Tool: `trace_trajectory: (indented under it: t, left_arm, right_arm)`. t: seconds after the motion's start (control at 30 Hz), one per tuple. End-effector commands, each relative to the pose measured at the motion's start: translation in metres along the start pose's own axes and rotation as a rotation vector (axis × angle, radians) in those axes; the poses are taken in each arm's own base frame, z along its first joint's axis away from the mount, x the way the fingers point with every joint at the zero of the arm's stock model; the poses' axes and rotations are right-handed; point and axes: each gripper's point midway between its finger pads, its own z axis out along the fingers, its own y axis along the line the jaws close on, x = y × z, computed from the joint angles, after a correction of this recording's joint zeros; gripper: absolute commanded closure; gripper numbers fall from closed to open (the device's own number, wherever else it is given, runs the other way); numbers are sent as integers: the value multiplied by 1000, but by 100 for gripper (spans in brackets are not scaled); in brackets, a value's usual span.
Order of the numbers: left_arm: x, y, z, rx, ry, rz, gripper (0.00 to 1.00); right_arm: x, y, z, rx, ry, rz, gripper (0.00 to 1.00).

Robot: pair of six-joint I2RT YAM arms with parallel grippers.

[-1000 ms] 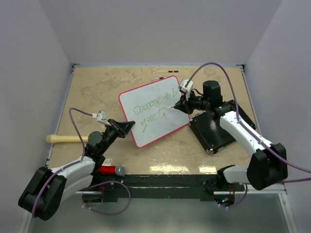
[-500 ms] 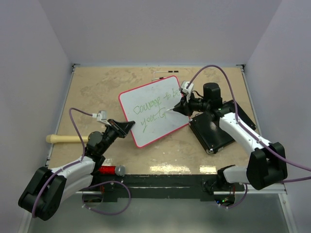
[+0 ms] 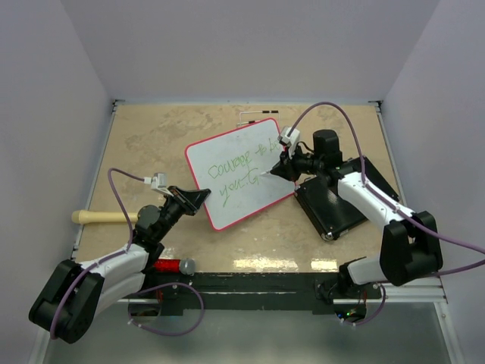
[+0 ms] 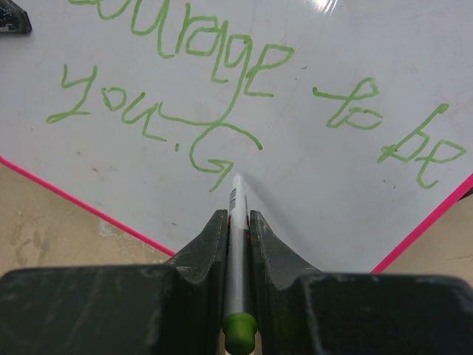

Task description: Write a sentence on the whiteboard

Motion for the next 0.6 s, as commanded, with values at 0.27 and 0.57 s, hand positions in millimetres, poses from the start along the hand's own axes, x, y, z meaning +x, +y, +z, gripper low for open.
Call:
trace_trajectory:
  t: [0.27, 0.57]
  left_arm:
    - [28, 3, -11, 46, 107, 85, 100]
    - [29, 2, -12, 50, 113, 88, 100]
  right_arm:
    - [-2, -13, 7, 28, 5, 7, 100]
    - [-12, -18, 10, 42, -29, 22, 100]
